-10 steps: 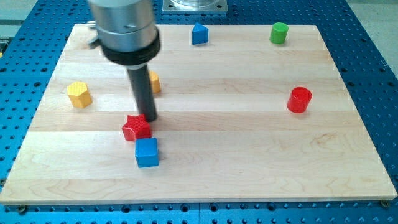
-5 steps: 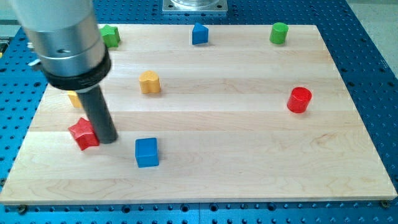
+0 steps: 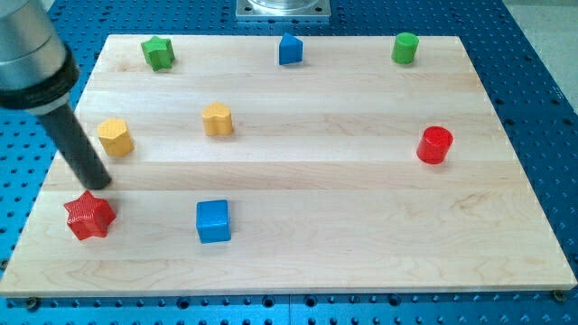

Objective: Move the red star to the bottom left corner of the board

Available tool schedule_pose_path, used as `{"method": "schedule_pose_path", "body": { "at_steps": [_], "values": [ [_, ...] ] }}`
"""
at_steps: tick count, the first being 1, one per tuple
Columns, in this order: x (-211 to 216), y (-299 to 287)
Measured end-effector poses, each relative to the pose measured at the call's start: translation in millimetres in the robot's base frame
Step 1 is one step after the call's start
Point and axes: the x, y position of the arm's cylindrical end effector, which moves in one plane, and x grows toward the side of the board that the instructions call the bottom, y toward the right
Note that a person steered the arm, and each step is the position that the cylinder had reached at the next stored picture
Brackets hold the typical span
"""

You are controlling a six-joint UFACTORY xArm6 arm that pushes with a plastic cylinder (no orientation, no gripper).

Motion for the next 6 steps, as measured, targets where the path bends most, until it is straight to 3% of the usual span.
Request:
{"method": "schedule_pose_path", "body": {
  "at_steps": [2, 4, 5, 6],
  "values": [
    [59.6, -20.5],
    [34.2, 11.3],
    [73.9, 13.5],
    [81.1, 16.7]
  ]
}}
